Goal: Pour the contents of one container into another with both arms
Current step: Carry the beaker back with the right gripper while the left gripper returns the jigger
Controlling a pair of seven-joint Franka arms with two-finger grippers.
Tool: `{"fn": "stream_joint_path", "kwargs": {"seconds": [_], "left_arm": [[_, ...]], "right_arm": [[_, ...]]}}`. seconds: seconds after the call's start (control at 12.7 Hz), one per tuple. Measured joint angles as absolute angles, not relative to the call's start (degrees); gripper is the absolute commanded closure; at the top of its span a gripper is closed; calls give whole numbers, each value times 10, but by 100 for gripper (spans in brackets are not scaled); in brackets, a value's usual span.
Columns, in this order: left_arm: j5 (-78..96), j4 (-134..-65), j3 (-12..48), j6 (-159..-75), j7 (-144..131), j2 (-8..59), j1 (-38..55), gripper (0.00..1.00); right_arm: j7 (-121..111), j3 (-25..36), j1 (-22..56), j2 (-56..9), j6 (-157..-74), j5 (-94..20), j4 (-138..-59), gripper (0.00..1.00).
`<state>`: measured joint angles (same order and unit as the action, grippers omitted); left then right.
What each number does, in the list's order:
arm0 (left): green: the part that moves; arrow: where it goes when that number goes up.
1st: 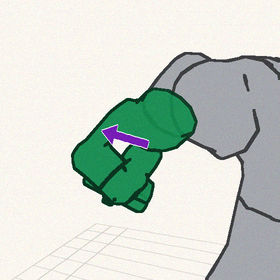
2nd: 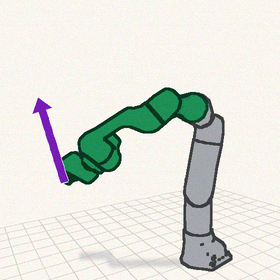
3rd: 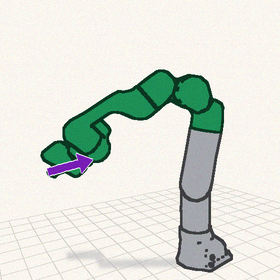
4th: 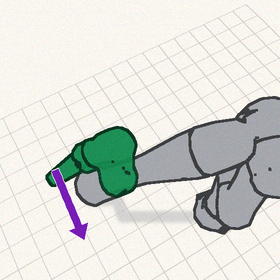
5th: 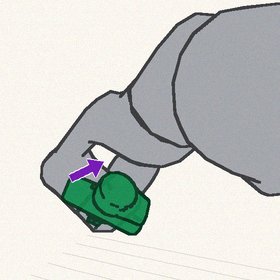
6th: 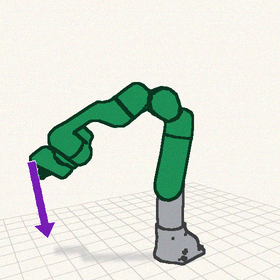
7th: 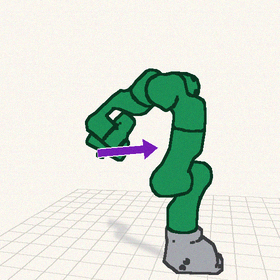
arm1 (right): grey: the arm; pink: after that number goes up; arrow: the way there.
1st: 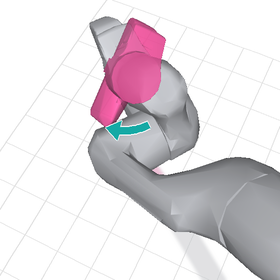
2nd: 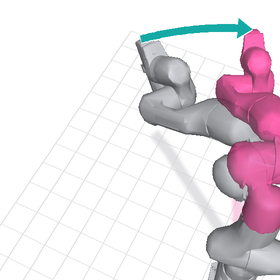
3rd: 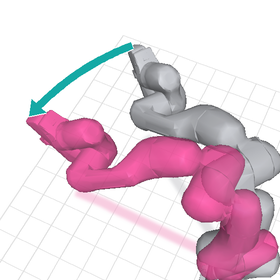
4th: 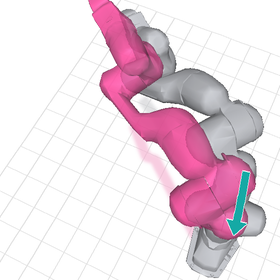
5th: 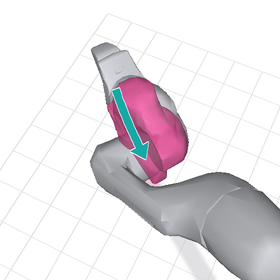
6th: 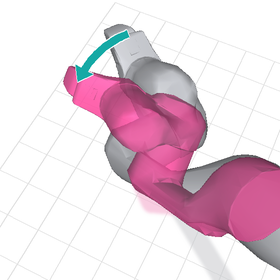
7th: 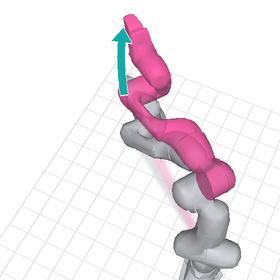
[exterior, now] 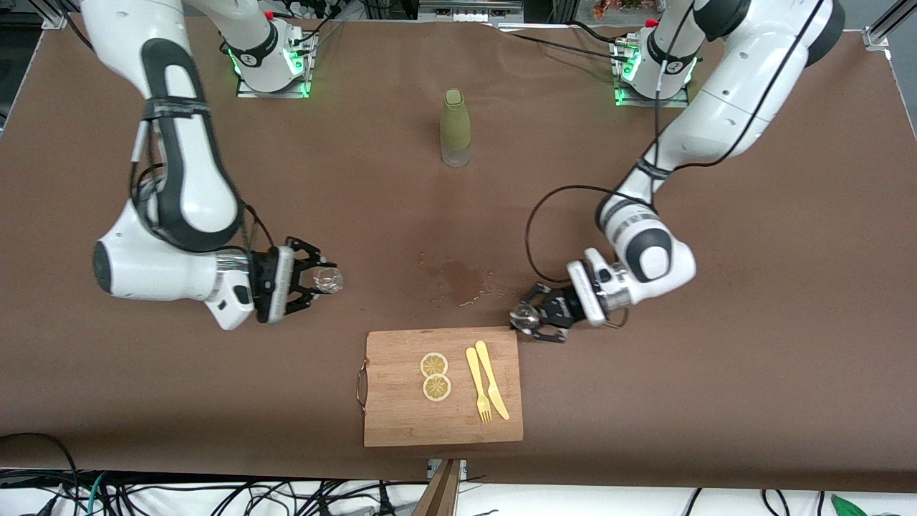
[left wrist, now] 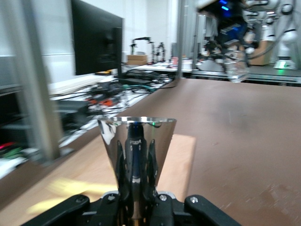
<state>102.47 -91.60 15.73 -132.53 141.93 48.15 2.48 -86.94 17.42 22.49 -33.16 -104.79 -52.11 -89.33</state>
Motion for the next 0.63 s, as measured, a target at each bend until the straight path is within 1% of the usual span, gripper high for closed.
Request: {"fn": "stream_joint_path", "kwargs": {"seconds": [0.24, 0.63], "left_arm": [[1025, -925, 79, -1228, 1410, 474, 6, 100], [977, -933, -33, -1055, 1410, 474, -18, 100]], "right_arm": [[-981, 174, 173, -323, -1014, -565, -950, 67], [-1163, 173, 79, -325, -958, -574, -1015, 67]]}}
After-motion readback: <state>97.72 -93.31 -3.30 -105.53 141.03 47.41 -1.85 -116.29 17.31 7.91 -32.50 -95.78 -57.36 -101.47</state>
